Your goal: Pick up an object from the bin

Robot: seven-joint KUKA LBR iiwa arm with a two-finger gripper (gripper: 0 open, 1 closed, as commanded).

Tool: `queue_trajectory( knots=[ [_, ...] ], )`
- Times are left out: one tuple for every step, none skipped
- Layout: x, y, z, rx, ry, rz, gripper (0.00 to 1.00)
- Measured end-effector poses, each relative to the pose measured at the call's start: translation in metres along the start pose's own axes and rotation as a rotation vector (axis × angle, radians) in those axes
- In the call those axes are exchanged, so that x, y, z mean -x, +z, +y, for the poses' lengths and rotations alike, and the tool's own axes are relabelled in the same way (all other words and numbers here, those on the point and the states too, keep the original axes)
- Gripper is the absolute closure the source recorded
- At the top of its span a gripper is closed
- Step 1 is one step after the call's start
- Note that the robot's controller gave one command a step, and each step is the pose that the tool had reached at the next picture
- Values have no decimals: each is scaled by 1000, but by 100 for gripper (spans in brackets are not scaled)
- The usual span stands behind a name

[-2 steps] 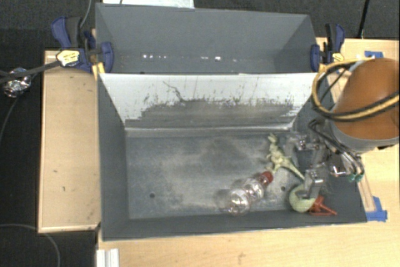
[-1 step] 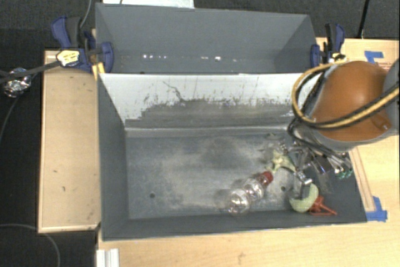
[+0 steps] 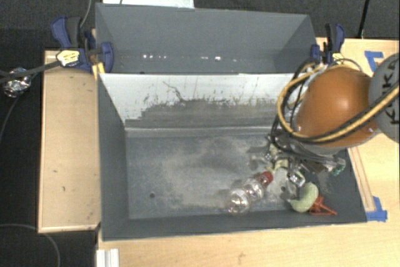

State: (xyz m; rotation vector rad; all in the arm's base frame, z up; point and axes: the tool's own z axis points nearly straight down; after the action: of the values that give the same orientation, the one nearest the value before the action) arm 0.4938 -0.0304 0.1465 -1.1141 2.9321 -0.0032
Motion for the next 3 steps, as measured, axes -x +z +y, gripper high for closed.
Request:
queue_trajectory(
  knots=[
    [4,49,15,-1,-133,-2,0],
    [12,76,20,-1,-415,-3,100],
    [12,76,20,-1,-415,-3,100]
  ],
)
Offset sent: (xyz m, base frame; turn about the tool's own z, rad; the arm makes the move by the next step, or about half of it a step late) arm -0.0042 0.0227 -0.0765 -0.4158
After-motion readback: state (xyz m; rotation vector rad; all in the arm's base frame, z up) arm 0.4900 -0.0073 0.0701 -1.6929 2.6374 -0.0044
